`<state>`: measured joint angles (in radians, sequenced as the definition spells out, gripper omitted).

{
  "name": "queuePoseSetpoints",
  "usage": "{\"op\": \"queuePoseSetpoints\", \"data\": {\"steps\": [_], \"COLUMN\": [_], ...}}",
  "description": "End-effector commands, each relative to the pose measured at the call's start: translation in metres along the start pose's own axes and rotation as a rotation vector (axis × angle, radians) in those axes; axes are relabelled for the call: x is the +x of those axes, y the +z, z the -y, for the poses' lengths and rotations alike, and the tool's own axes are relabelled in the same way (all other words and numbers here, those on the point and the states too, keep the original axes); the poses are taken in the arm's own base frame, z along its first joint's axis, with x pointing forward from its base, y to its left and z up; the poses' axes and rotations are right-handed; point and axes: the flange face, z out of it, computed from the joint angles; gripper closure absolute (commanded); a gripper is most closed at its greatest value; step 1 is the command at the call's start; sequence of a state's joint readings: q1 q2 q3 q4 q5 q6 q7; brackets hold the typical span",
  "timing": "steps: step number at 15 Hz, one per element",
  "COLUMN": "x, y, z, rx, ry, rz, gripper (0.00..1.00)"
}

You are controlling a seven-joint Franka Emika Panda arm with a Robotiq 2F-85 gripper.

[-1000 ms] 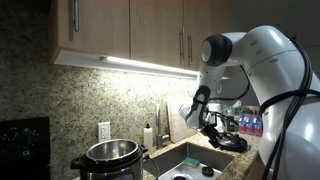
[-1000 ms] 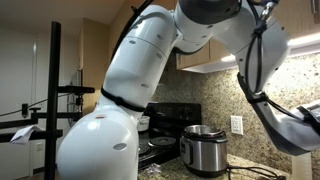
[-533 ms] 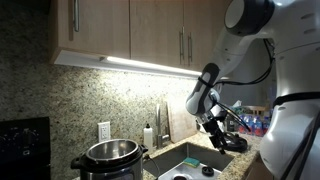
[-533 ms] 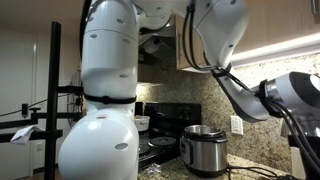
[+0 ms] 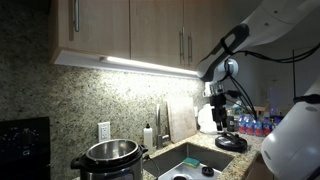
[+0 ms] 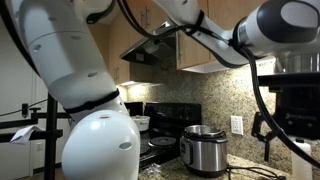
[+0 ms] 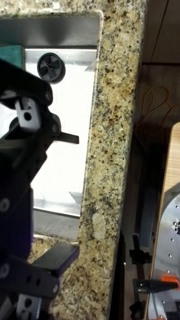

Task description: Pick up the lid from the cooker and put it on the counter

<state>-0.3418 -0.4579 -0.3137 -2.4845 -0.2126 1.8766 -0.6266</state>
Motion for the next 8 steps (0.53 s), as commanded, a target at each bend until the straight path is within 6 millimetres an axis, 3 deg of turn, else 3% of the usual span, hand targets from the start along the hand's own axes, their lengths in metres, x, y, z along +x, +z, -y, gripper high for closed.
{"op": "queuePoseSetpoints", "data": {"steps": [1, 2, 5, 6, 8], "x": [-0.036, -0.023, -0.016, -0.024, -0.018], "y": [-0.05, -0.045, -0.048, -0.056, -0.053], "z": [0.022, 0.03, 0.039, 0.034, 0.039], "rx": [0.003, -0.008, -0.042, -0.033, -0.032], "ry": [-0.039, -0.039, -0.054, -0.053, -0.071], "rz": [-0.103, -0.106, -0.125, -0.125, -0.119], "gripper": [0.0, 0.0, 0.0, 0.0, 0.0]}}
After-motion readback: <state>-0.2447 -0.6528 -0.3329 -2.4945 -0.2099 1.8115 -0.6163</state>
